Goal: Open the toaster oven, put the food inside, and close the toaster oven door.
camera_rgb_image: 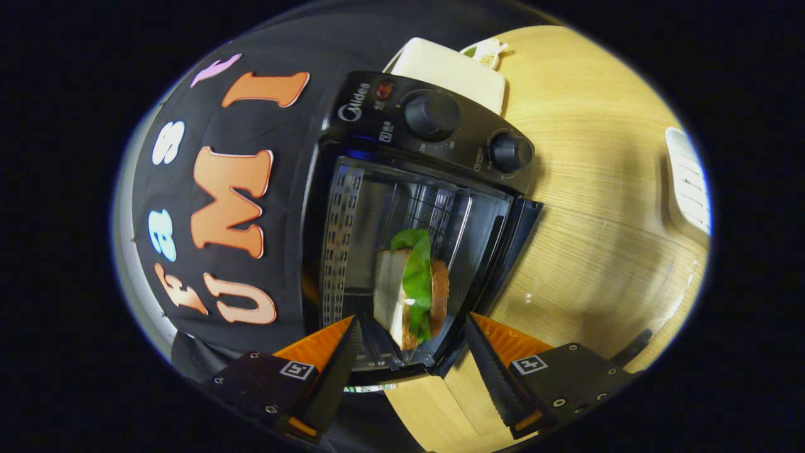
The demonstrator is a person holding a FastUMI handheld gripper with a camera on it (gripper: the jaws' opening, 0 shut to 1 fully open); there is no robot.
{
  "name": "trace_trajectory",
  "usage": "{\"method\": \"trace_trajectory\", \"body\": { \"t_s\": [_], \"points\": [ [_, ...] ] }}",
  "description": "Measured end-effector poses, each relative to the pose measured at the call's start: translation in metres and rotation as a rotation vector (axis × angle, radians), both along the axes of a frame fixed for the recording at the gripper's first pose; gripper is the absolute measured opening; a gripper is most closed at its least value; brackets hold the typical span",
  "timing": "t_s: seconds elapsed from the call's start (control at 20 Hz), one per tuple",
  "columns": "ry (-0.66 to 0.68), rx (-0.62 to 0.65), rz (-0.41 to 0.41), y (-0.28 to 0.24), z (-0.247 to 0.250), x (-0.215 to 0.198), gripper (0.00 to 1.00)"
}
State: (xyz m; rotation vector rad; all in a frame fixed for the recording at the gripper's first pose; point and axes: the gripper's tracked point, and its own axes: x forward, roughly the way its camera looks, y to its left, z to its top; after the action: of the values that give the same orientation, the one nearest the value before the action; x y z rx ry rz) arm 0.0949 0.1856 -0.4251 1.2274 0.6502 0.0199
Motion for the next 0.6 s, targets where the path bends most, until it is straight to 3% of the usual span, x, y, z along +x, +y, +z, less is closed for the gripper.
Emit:
{"method": "trace_trajectory", "body": {
  "t_s": [0.3, 0.6],
  "points": [
    [-0.094, -0.262, 0.274, 0.013, 0.020, -0.098, 0.98],
    [-0.100, -0.775, 0.463, -0.018, -0.016, -0.149, 0.98]
  ]
}}
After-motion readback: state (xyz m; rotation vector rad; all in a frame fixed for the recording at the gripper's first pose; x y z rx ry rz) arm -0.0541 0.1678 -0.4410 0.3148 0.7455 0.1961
